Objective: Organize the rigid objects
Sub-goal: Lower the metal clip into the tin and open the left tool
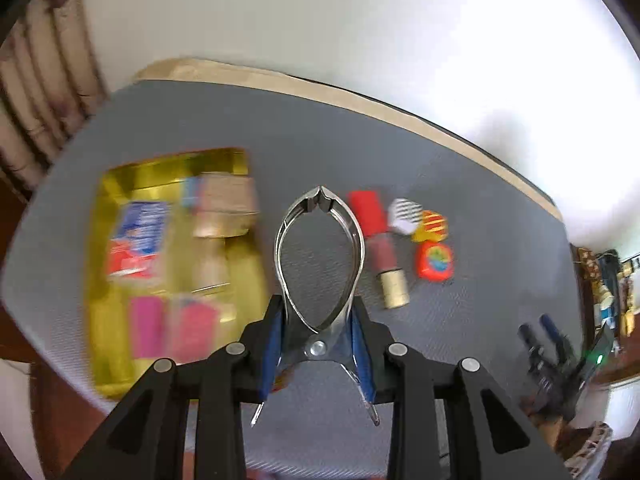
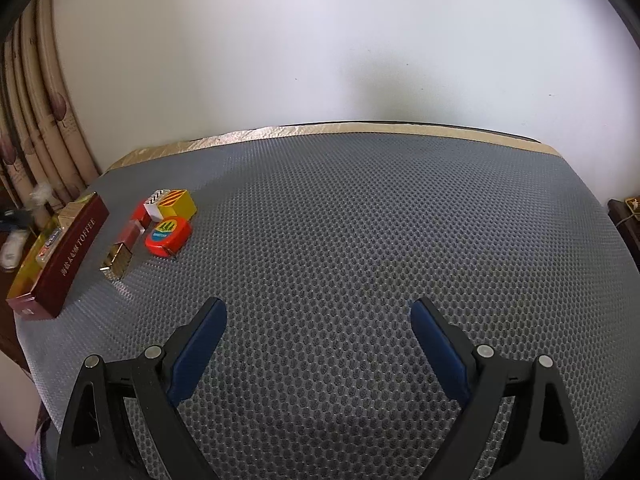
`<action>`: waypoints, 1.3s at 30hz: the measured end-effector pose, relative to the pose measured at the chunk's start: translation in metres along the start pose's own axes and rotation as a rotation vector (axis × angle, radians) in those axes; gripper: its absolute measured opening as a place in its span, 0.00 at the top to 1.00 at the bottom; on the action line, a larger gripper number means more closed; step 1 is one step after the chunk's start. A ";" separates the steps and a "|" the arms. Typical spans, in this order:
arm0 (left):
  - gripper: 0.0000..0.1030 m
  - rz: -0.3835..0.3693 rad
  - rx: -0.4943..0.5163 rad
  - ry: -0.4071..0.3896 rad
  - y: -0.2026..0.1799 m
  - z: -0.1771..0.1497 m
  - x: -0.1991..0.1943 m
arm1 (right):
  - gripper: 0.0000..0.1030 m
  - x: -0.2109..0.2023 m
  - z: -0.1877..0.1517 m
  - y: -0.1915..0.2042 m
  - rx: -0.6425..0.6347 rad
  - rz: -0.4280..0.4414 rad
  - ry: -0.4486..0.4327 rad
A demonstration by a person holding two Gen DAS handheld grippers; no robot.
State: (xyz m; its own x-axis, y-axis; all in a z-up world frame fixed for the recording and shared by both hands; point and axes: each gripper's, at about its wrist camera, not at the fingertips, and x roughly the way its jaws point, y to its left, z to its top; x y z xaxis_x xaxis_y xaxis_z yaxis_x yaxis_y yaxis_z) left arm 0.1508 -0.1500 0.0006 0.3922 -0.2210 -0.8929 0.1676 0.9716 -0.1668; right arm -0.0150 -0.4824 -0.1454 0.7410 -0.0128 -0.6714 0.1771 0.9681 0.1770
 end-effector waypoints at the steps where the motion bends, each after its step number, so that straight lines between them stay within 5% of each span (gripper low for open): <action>1: 0.69 0.028 0.003 -0.001 0.015 -0.008 -0.006 | 0.11 0.000 0.000 0.001 -0.002 -0.004 0.000; 7: 0.69 0.173 0.009 0.011 0.091 -0.026 0.003 | 0.11 0.001 0.000 0.001 -0.014 -0.016 0.009; 10: 0.69 0.159 -0.024 0.030 0.114 -0.030 0.020 | 0.11 0.001 0.000 0.001 -0.018 -0.022 0.014; 24: 0.68 0.167 -0.040 0.020 0.122 -0.022 0.044 | 0.11 0.005 0.000 0.003 -0.029 -0.027 0.041; 33: 0.66 0.237 -0.051 0.050 0.127 -0.025 0.056 | 0.09 0.003 0.000 0.002 -0.032 -0.025 0.042; 39: 0.64 0.218 -0.080 -0.025 0.125 -0.027 0.029 | 0.09 0.001 -0.002 0.002 -0.031 -0.028 0.044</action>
State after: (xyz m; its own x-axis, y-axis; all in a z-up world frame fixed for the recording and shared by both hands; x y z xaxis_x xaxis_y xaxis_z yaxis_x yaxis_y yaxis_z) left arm 0.1585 -0.0325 -0.0579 0.4339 -0.0059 -0.9009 0.0043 1.0000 -0.0045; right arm -0.0147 -0.4800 -0.1473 0.7070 -0.0295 -0.7066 0.1768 0.9748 0.1362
